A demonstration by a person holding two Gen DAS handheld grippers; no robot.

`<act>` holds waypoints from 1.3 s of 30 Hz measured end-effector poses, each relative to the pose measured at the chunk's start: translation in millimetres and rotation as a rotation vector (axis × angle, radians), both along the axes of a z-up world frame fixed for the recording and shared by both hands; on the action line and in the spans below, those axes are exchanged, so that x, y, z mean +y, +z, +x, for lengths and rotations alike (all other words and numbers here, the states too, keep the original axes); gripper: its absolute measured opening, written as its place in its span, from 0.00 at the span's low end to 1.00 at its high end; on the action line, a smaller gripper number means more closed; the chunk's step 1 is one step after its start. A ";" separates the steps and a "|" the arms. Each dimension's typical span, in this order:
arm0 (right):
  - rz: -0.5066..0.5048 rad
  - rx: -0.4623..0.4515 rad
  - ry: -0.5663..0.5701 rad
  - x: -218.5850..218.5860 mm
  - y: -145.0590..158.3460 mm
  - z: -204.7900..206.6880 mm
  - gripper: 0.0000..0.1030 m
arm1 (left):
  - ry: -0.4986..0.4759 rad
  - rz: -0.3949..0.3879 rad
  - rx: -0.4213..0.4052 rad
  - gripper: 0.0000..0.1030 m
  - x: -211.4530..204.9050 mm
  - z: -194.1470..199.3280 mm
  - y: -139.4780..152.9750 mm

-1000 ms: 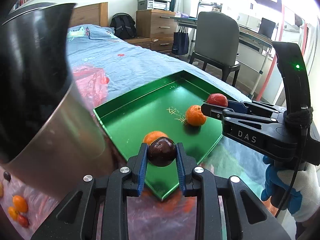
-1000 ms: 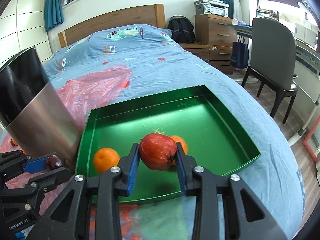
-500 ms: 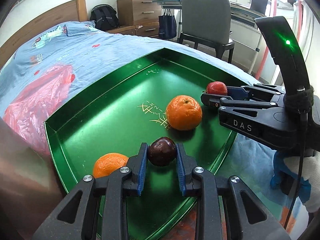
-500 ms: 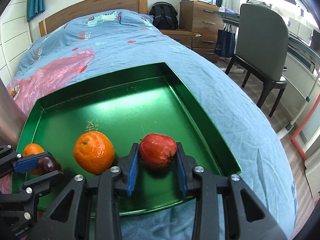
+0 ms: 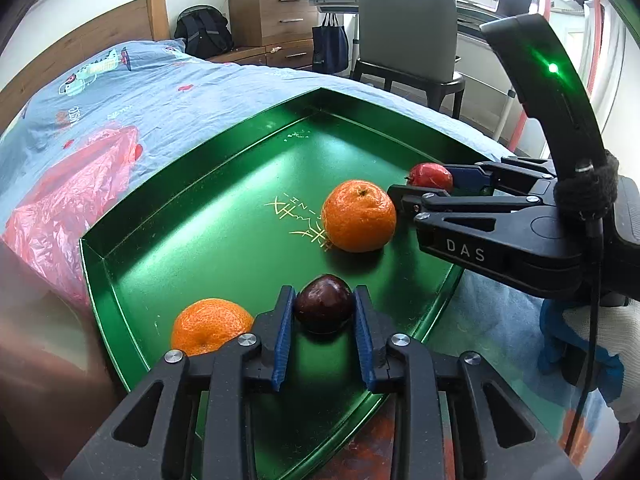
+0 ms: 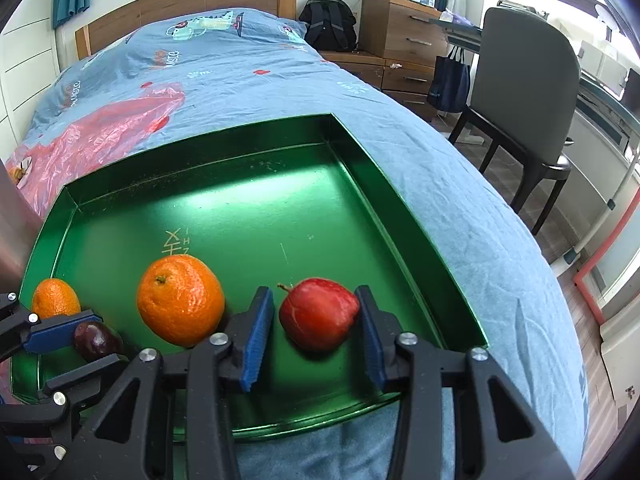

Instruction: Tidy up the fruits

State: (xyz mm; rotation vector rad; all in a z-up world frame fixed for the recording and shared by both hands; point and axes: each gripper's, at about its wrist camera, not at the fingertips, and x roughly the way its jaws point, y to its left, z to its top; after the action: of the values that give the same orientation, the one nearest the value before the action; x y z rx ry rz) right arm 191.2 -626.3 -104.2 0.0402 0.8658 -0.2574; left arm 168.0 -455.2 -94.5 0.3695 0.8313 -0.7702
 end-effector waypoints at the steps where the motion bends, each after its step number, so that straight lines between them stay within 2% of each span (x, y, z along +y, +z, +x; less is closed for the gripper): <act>1: -0.009 -0.002 -0.004 1.0 2.0 -1.0 0.92 | -0.002 -0.006 -0.008 0.35 1.4 -0.8 3.1; 2: -0.016 -0.008 -0.009 1.9 5.1 -3.2 1.00 | 0.000 -0.011 -0.018 0.42 3.4 -2.7 6.8; 3: -0.019 -0.019 -0.013 2.9 9.4 -5.8 1.00 | 0.003 -0.016 -0.030 0.44 5.2 -4.3 10.8; 11: -0.059 -0.098 -0.030 21.1 52.8 -34.4 1.00 | 0.026 -0.076 -0.074 0.45 37.5 -21.2 47.6; 18: -0.037 -0.157 0.015 65.9 84.7 -71.9 1.00 | 0.048 -0.111 -0.092 0.45 80.8 -41.8 73.6; 25: 0.023 -0.157 0.075 117.6 89.5 -101.0 1.00 | 0.100 -0.114 -0.074 0.45 133.4 -55.9 81.8; 33: 0.066 -0.139 0.133 166.7 88.1 -118.7 1.00 | 0.221 -0.116 -0.067 0.49 201.1 -58.2 79.5; 39: 0.087 -0.120 0.239 220.6 79.7 -118.7 1.00 | 0.327 -0.102 -0.084 0.49 262.7 -51.5 70.5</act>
State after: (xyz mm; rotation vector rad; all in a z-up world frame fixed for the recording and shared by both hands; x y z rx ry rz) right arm 72.5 -405.6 -24.5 0.0323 0.7540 0.0068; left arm 116.6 -192.5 -24.0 0.1675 0.7465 -0.4866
